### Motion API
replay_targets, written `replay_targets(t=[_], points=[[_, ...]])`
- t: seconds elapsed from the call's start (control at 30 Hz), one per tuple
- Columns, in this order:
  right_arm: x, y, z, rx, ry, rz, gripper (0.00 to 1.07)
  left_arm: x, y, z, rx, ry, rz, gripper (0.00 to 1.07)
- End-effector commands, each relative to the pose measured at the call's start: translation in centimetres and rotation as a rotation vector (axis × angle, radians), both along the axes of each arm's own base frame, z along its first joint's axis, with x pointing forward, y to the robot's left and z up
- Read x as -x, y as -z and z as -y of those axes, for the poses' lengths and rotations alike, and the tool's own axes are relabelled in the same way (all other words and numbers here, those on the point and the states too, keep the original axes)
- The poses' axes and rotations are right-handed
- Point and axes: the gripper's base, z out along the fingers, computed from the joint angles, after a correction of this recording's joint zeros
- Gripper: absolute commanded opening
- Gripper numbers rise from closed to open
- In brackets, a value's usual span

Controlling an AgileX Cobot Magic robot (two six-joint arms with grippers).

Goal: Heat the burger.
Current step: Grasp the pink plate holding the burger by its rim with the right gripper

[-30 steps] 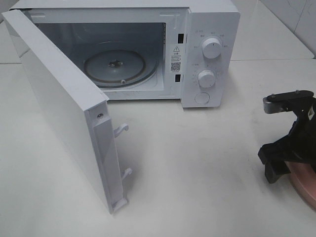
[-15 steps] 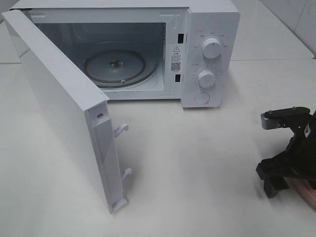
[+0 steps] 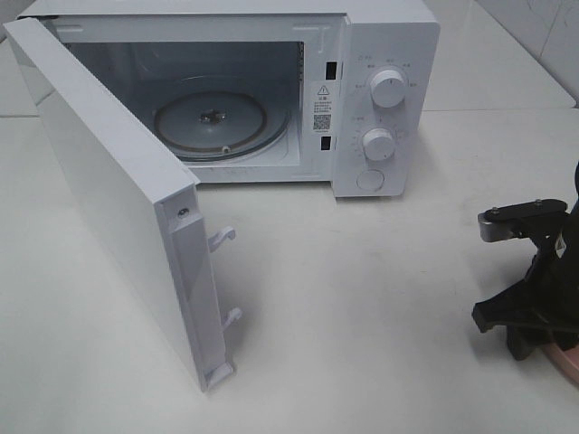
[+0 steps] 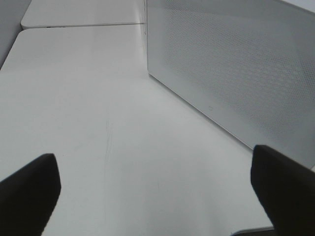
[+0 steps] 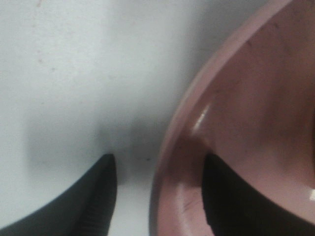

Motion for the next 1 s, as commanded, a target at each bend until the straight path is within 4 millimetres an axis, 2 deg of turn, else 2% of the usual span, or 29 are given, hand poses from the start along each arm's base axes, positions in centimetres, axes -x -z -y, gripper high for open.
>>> replay_targets(t=[0.03, 0.07, 0.1, 0.13, 0.17, 0.2, 0.53, 0.67, 0.73, 1.0], points=[[0.1, 0.8, 0.3, 0.024, 0.059, -0.020, 0.27, 0.2, 0.0, 0.1, 0.008, 0.005, 0.023, 0.98], [0.1, 0.8, 0.3, 0.024, 0.059, -0.020, 0.27, 0.2, 0.0, 0.1, 0.008, 0.005, 0.023, 0.98], [0.1, 1.0, 0.3, 0.031, 0.060, -0.028, 0.17, 0.2, 0.0, 0.1, 0.008, 0.005, 0.023, 0.98], [0.1, 1.0, 0.3, 0.033, 0.058, -0.030, 0.11, 0.2, 0.0, 0.1, 0.008, 0.005, 0.023, 0.98], [0.1, 1.0, 0.3, 0.033, 0.058, -0.030, 0.11, 0.2, 0.0, 0.1, 0.008, 0.005, 0.023, 0.98], [0.1, 1.0, 0.4, 0.037, 0.054, -0.031, 0.00, 0.2, 0.0, 0.1, 0.008, 0.005, 0.023, 0.98], [0.3, 0.8, 0.5, 0.050, 0.053, -0.048, 0.00, 0.2, 0.0, 0.1, 0.008, 0.005, 0.023, 0.98], [0.4, 0.3, 0.0, 0.058, 0.017, -0.031, 0.00, 0.2, 0.0, 0.1, 0.008, 0.005, 0.023, 0.98], [0.5, -0.5, -0.2, 0.095, -0.003, -0.004, 0.00, 0.2, 0.0, 0.1, 0.008, 0.005, 0.023, 0.98], [0.8, -1.4, -1.0, 0.190, -0.059, 0.032, 0.00, 0.2, 0.0, 0.1, 0.008, 0.005, 0.023, 0.98]])
